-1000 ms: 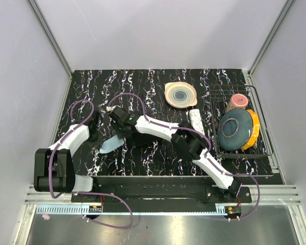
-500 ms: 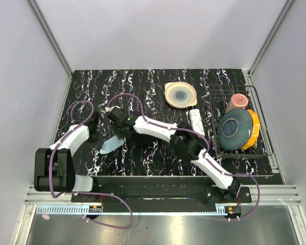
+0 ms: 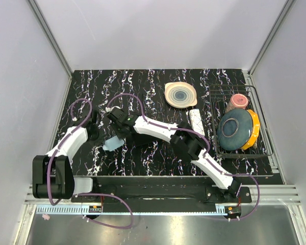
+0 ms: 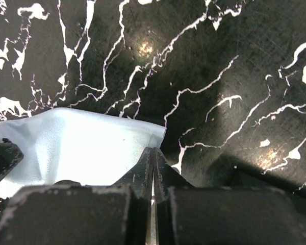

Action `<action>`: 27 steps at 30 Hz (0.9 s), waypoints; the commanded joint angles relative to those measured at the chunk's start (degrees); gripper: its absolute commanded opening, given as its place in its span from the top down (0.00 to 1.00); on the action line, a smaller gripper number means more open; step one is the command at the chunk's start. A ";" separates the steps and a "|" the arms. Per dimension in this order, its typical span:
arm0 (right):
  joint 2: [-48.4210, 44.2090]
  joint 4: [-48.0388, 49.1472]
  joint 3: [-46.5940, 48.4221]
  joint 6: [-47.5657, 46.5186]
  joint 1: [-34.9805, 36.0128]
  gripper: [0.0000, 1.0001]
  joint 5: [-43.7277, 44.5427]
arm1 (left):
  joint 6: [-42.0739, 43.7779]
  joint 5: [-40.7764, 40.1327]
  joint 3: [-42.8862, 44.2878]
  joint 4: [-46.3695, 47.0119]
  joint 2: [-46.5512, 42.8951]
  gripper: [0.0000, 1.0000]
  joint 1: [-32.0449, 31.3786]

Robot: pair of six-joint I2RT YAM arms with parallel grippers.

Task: Organize the sunglasses
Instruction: Place the folded cleaning cloth in the sunglasses case.

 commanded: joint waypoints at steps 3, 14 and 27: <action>-7.68 -1.94 -2.87 1.54 -0.15 1.00 2.40 | 1.73 5.23 3.90 2.66 -4.82 1.00 0.33; -19.54 0.43 -12.89 4.18 -3.14 1.00 5.91 | 2.09 11.30 7.68 3.36 -6.14 1.00 -3.18; -30.62 2.10 -28.71 6.03 -9.56 1.00 11.71 | -0.72 13.14 14.53 9.77 4.05 1.00 -16.44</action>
